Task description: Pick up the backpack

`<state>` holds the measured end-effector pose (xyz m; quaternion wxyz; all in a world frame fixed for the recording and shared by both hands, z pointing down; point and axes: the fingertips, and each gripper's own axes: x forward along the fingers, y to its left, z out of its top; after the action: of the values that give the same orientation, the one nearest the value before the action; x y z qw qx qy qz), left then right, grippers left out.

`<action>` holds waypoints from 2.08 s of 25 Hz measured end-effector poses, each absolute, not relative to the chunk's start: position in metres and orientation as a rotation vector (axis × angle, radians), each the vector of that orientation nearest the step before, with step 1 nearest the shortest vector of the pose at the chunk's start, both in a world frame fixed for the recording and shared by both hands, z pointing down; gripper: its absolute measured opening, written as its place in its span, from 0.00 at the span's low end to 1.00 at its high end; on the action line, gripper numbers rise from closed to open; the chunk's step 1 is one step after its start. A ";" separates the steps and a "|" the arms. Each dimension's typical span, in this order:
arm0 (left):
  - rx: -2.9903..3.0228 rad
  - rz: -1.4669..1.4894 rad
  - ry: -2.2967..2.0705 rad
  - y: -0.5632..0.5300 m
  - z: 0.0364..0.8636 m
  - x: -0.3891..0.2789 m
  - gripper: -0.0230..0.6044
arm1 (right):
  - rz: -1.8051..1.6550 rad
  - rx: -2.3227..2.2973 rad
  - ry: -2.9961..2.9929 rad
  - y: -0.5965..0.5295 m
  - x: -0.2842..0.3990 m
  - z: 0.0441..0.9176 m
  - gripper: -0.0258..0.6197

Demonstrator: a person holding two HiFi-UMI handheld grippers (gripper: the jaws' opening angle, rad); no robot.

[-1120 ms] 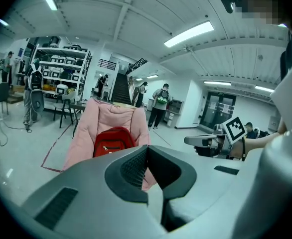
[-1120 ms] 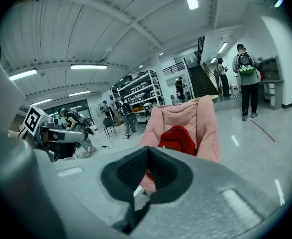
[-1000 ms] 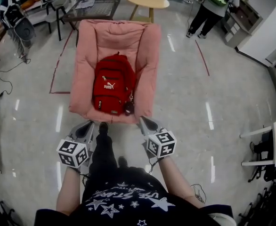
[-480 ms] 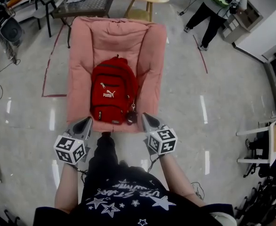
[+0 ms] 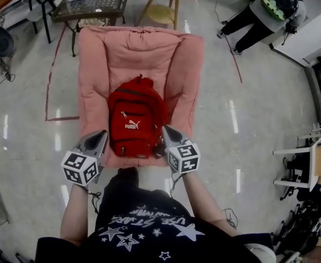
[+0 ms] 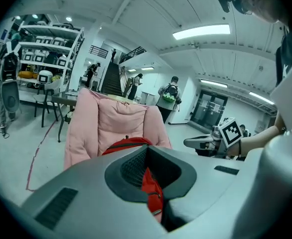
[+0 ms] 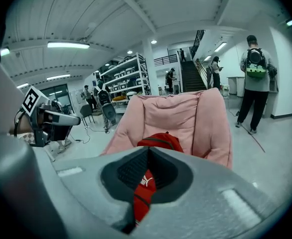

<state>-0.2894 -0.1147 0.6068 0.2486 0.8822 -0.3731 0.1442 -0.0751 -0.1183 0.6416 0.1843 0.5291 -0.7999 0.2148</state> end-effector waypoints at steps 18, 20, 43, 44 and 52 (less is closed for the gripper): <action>2.482 0.730 -0.662 -0.252 0.732 -0.257 0.54 | 0.562 1.316 -2.078 -0.234 -0.087 0.731 0.74; 2.484 0.785 -0.669 -0.269 0.751 -0.257 0.57 | 0.530 1.306 -2.056 -0.247 -0.087 0.737 0.74; 2.513 1.097 -0.515 -0.374 0.909 -0.215 0.57 | 0.351 1.159 -1.912 -0.333 -0.087 0.840 0.54; 2.505 1.082 -0.513 -0.376 0.909 -0.213 0.57 | 0.352 1.151 -1.909 -0.332 -0.088 0.842 0.54; 2.465 0.906 -0.500 -0.357 0.892 -0.209 0.06 | 0.409 1.156 -1.930 -0.315 -0.091 0.838 0.06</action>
<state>-0.2092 -0.3569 0.8917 0.2318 0.8969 -0.1820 0.3298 -0.0913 -0.3154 0.8383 0.4144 0.4601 -0.7681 0.1630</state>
